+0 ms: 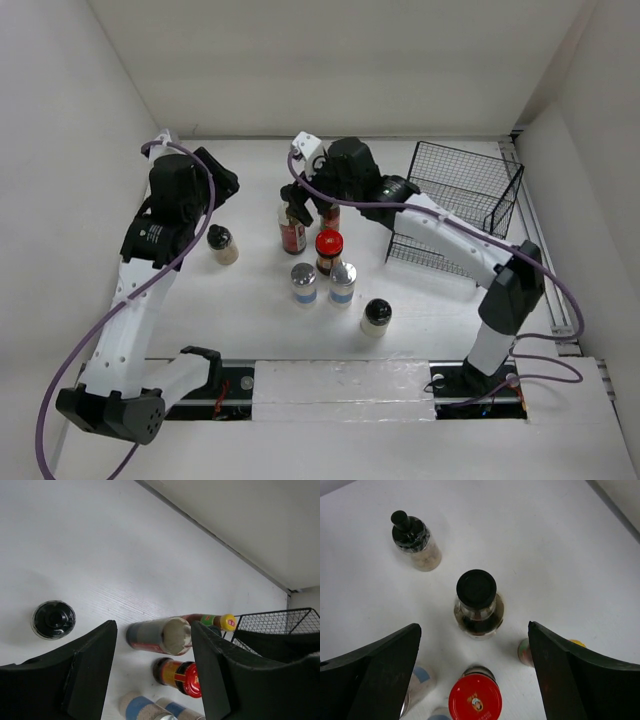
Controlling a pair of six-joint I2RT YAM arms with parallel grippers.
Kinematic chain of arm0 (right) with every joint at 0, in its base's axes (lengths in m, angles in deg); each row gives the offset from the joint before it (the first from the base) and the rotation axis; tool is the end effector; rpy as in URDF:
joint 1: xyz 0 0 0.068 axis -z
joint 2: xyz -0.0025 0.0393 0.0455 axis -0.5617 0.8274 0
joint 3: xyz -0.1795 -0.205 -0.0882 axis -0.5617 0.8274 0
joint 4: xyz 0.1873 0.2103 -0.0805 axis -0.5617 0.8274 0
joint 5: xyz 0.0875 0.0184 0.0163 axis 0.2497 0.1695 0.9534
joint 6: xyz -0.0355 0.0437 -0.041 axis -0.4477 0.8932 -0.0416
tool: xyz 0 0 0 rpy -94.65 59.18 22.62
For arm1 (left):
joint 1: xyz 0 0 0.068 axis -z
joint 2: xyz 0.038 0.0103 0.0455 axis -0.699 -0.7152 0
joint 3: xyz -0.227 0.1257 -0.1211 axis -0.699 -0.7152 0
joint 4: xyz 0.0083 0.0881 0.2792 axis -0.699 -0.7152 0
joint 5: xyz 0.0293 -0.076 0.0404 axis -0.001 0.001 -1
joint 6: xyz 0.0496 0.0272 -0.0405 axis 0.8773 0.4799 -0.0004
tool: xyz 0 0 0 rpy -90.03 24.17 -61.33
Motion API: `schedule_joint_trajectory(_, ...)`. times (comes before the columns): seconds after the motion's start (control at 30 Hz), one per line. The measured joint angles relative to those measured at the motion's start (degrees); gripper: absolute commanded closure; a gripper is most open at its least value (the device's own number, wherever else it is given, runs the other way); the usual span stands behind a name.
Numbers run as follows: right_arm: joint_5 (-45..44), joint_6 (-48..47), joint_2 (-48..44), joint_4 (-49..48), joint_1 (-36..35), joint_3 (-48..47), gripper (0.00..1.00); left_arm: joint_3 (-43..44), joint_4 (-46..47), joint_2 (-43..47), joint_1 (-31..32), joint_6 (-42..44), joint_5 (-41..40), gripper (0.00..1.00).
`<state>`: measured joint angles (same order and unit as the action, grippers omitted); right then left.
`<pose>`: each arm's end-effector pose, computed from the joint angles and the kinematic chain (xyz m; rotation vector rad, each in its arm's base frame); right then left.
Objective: Organize the condiment bottles
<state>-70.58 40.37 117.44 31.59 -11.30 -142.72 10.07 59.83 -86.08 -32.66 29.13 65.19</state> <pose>0.3165 0.3379 0.3795 -1.0279 1.7539 0.6199 0.2605 -0.0459 0.4399 -0.5013 1.8091 -0.4599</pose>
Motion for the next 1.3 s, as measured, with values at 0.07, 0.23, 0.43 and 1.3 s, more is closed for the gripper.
schedule_joint_trajectory(0.07,0.5,0.0,2.6,-1.2,-0.2,-0.4,0.10,-0.1,0.0,0.4,1.1,0.0,0.0,0.43)
schedule_joint_trajectory(0.23,1.0,0.0,7.4,-3.8,-0.4,-1.8,0.19,-0.2,-0.1,1.5,1.7,0.0,-0.9,0.43)
schedule_joint_trajectory(0.43,0.3,0.3,9.6,-8.1,-0.8,-1.6,0.38,-0.2,-0.1,1.6,1.8,0.0,-1.3,0.43)
schedule_joint_trajectory(1.3,0.2,6.0,3.3,-6.1,5.5,-22.4,1.00,5.7,1.2,-3.7,4.7,2.6,-3.4,0.47)
